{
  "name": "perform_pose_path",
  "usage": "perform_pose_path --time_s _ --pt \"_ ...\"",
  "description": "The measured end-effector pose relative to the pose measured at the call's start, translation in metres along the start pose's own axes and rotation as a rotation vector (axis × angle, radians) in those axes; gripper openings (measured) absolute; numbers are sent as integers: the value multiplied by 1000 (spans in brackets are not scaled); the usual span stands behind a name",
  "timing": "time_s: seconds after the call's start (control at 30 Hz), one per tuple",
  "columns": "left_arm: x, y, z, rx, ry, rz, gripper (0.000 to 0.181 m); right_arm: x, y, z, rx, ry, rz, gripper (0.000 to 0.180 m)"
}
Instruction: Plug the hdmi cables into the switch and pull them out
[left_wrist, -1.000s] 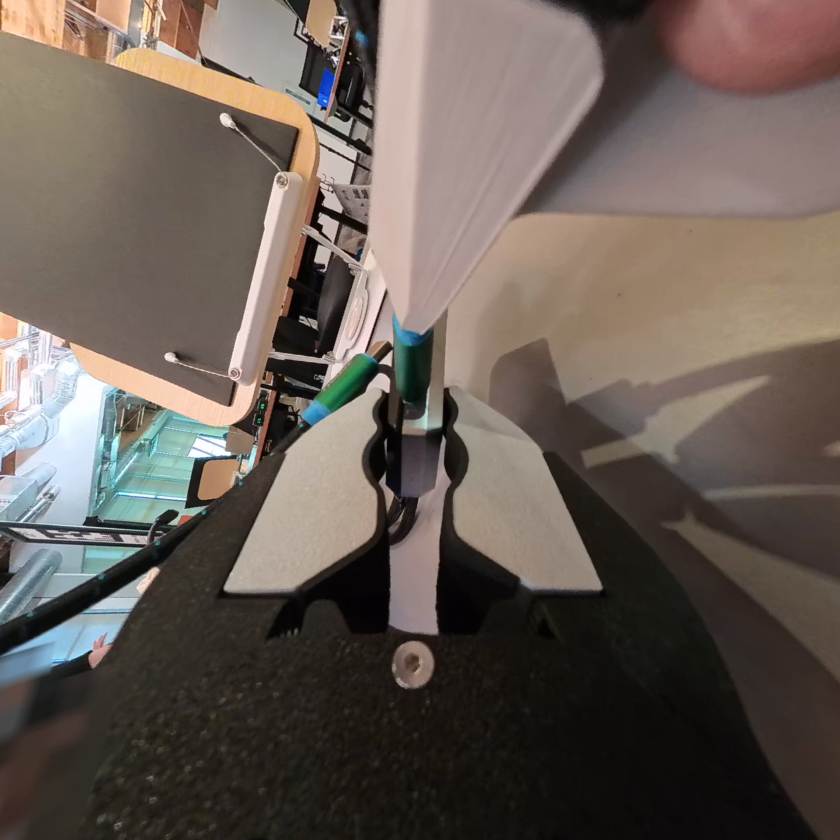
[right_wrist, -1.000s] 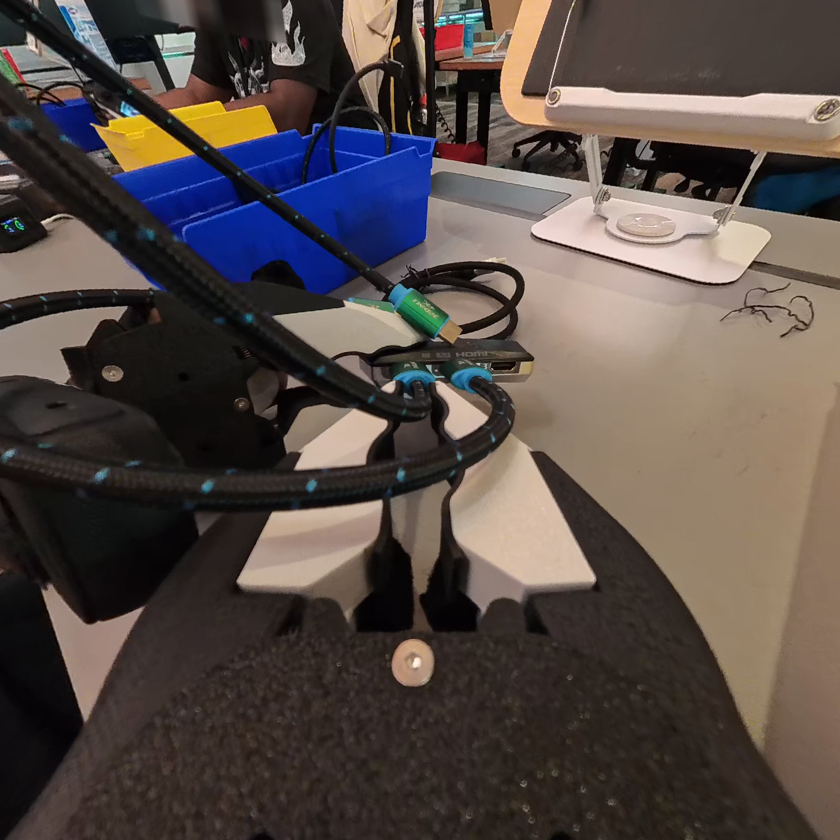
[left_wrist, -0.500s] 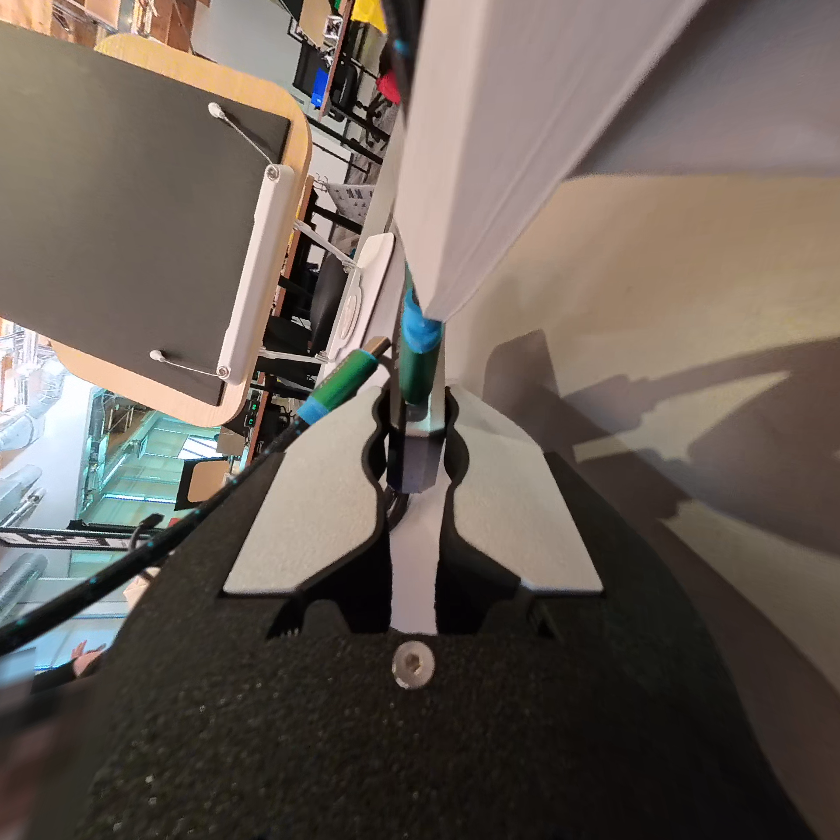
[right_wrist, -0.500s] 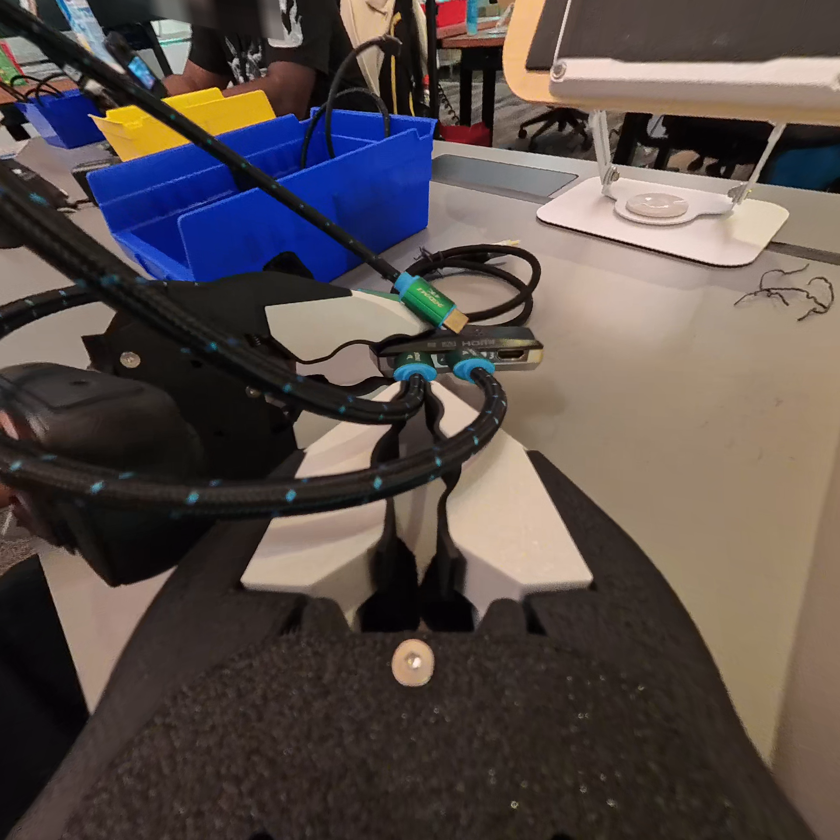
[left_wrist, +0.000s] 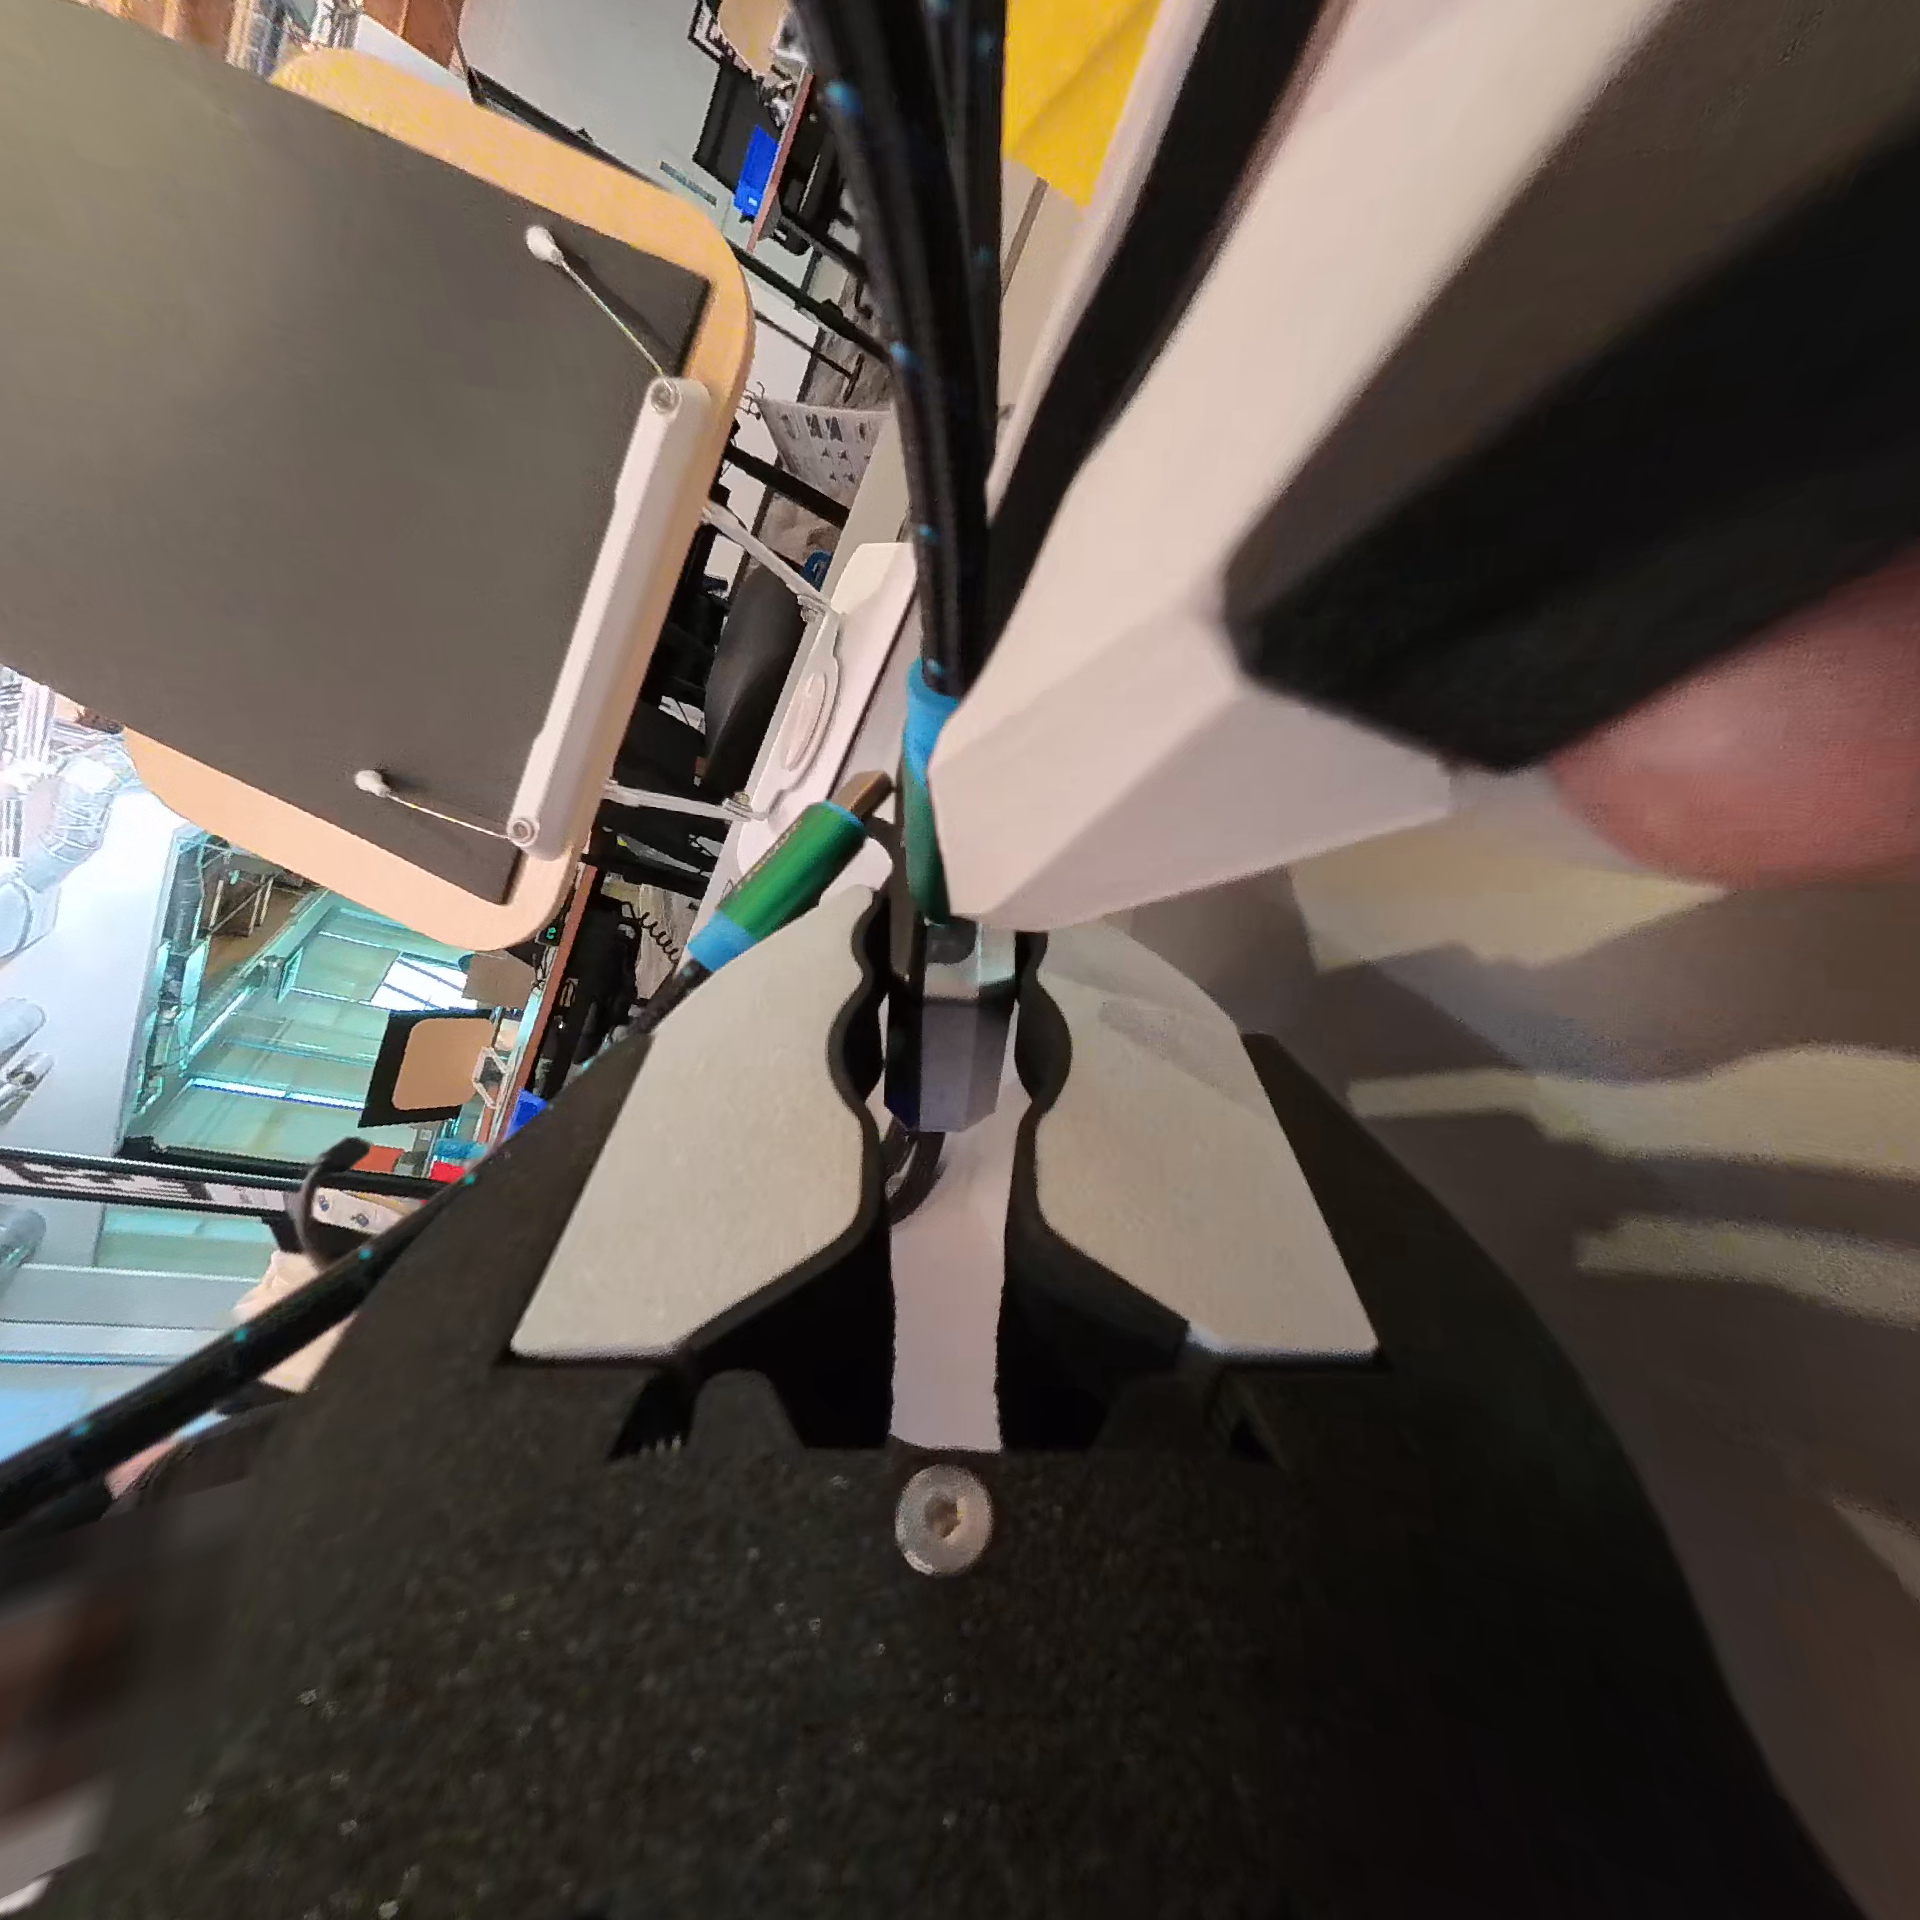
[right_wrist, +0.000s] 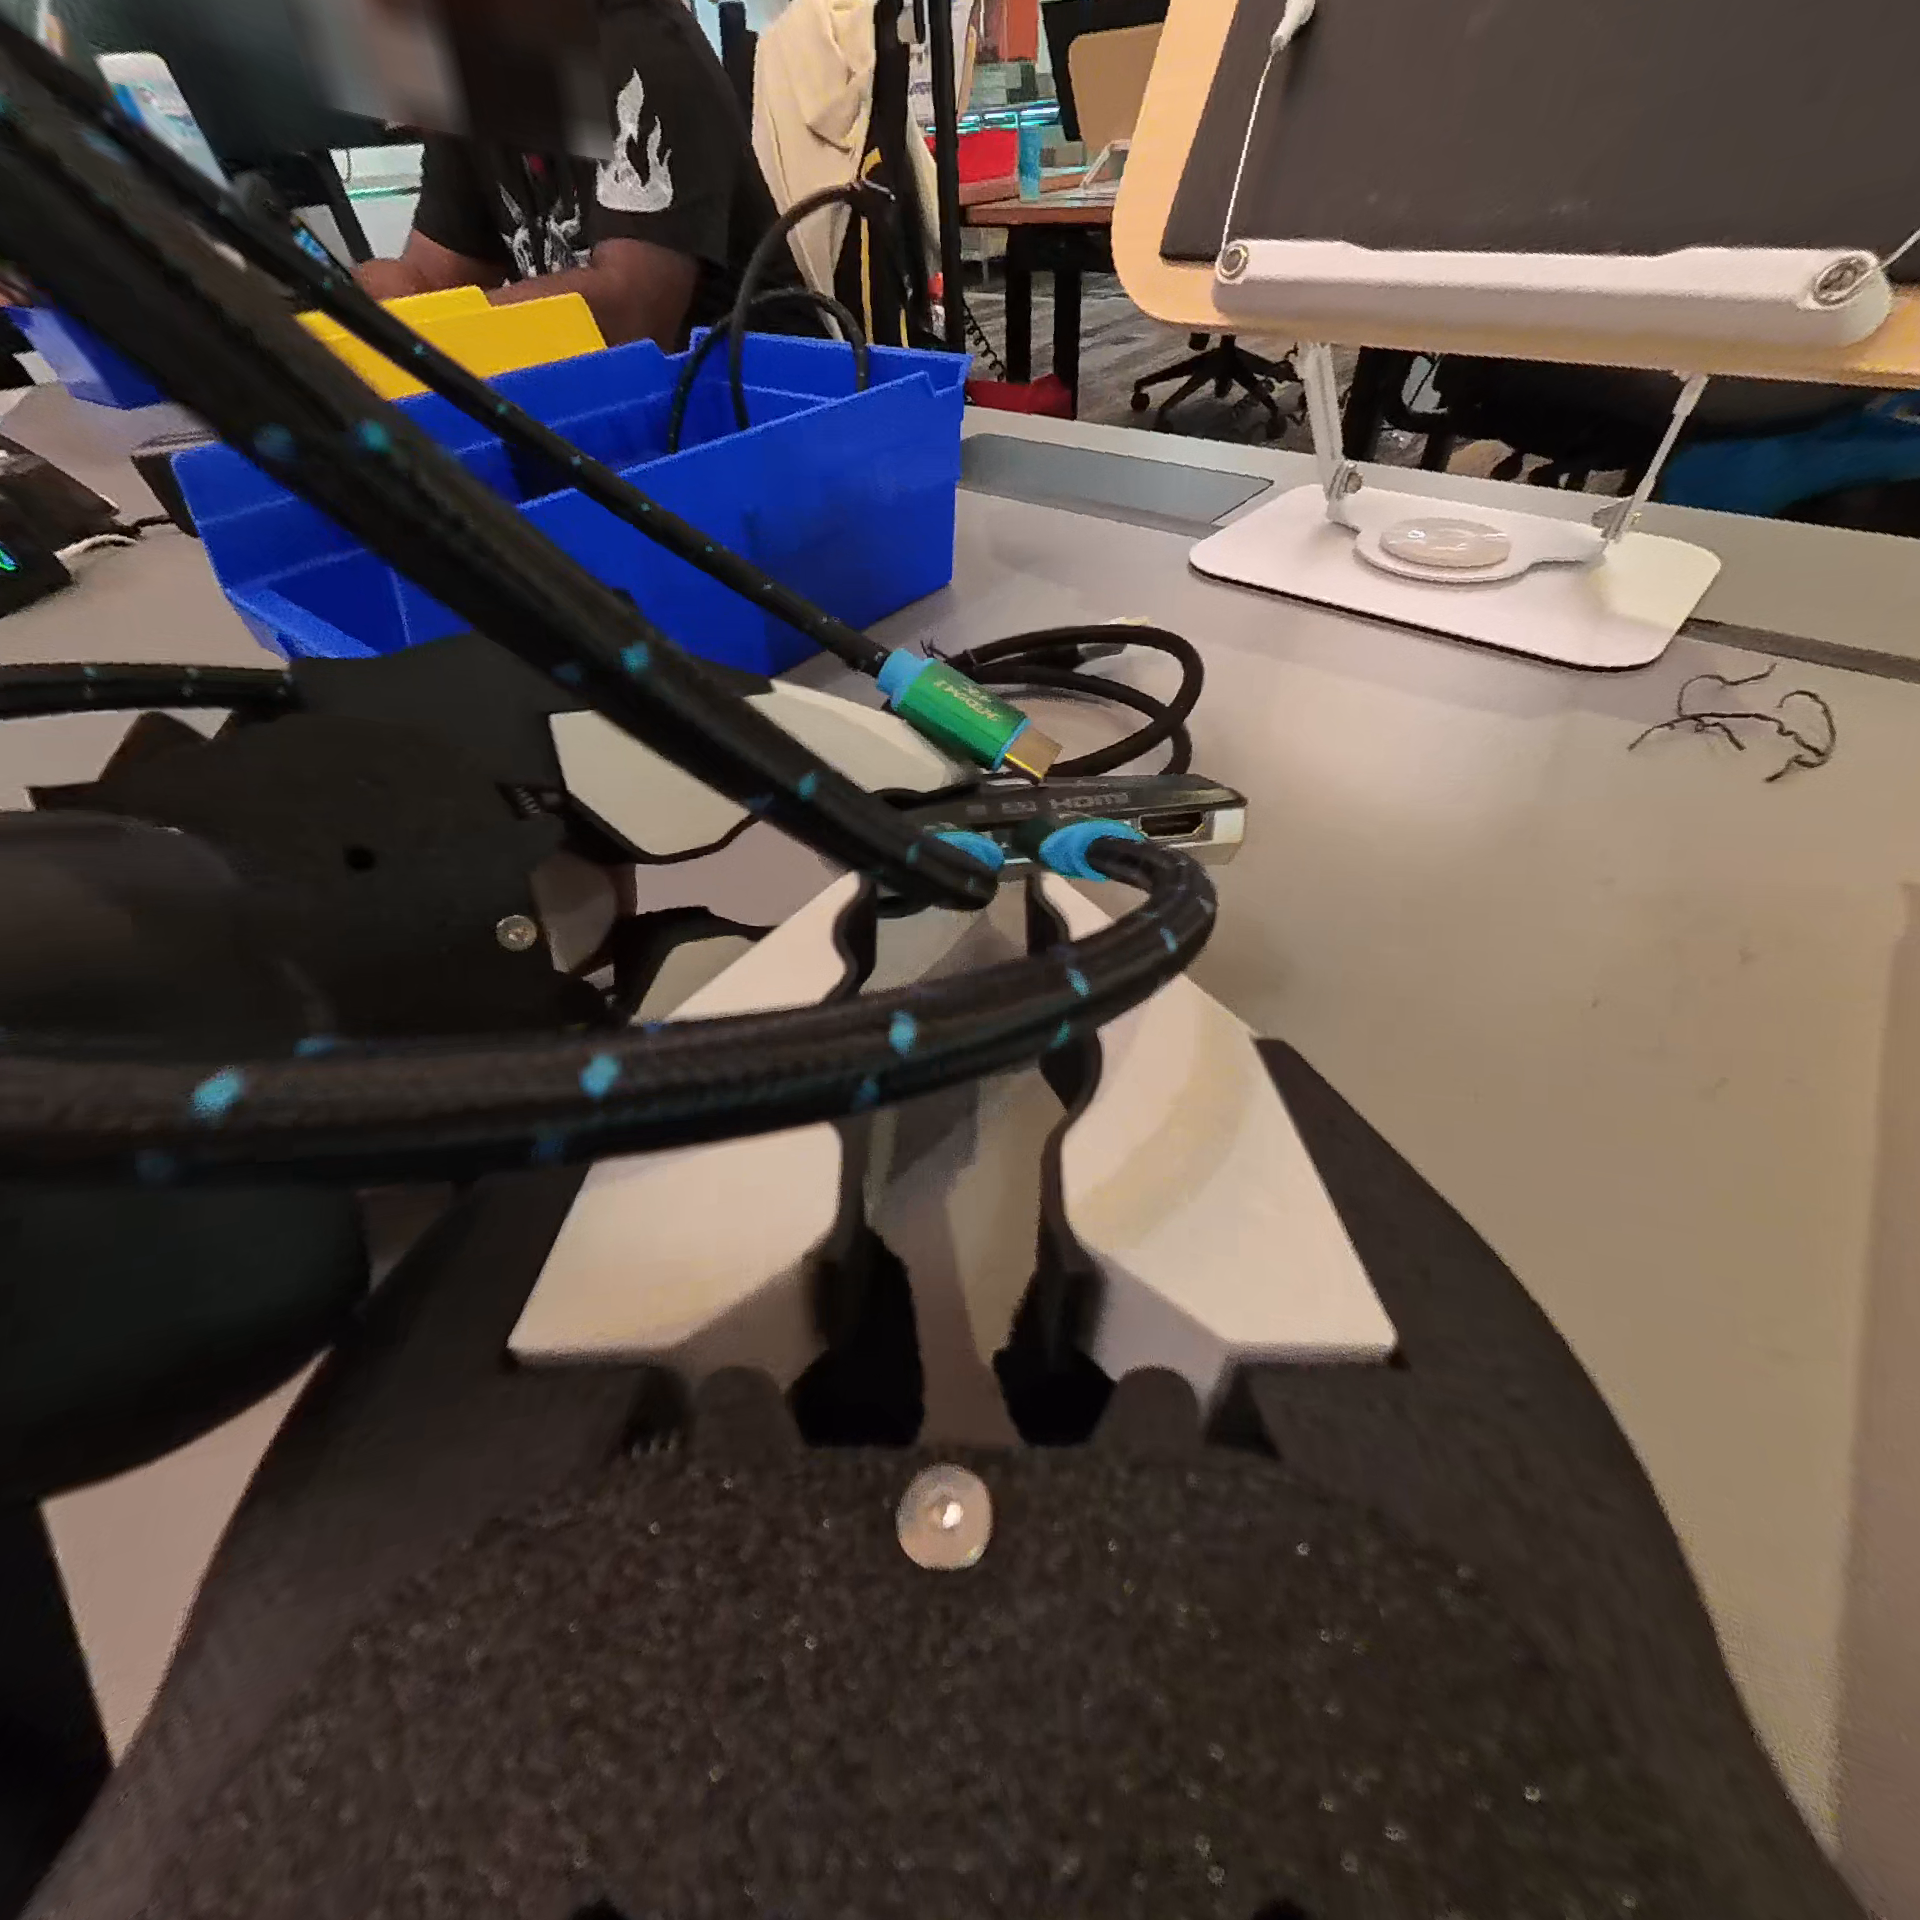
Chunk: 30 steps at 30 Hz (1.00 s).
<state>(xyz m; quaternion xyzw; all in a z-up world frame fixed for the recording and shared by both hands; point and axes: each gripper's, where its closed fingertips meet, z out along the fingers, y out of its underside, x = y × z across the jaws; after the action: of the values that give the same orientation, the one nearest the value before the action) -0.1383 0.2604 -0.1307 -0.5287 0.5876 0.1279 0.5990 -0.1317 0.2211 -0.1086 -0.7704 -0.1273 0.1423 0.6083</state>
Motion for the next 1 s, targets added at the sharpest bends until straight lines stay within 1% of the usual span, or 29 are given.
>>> perform_pose_path --time_s 0.13,0.23,0.3,0.53,0.57,0.63,0.67,0.7,0.73,0.77,0.8,0.9,0.93,1.0 --pt "1 -5 -3 3 -1 -23 21 -3 -2 1 18 -24 61 27" --pt "4 -10 -6 -3 -28 19 21 -5 -4 2 39 -67 191 26" --pt "7 -11 -5 0 -29 33 21 -1 0 2 25 -70 235 20" --pt "9 -13 -3 53 -32 94 21 4 5 -1 -26 -90 330 20" --pt "7 -9 -1 34 -47 114 21 4 6 -1 -32 -89 335 19" --pt "-3 29 13 -92 -62 96 21 14 -3 -11 13 -37 320 18" --pt "-13 44 17 -107 -83 80 21 18 -7 -18 15 -32 287 17" --pt "-22 48 17 -93 -110 98 20 17 -11 -22 25 -52 269 13" --pt "-26 45 16 -79 -119 99 20 16 -10 -23 19 -64 268 12" --pt "-25 43 16 -73 -104 74 24 16 -12 -23 28 -61 258 12" --pt "-23 41 17 -68 -86 56 21 15 -11 -21 13 -77 241 12" --pt "-19 43 18 -44 -52 62 21 16 -2 -17 -42 -112 233 12" --pt "-20 45 19 -45 -55 65 23 12 5 -16 -92 -150 223 12" --pt "-19 47 19 -37 -59 58 22 7 24 -12 -217 -215 212 14"
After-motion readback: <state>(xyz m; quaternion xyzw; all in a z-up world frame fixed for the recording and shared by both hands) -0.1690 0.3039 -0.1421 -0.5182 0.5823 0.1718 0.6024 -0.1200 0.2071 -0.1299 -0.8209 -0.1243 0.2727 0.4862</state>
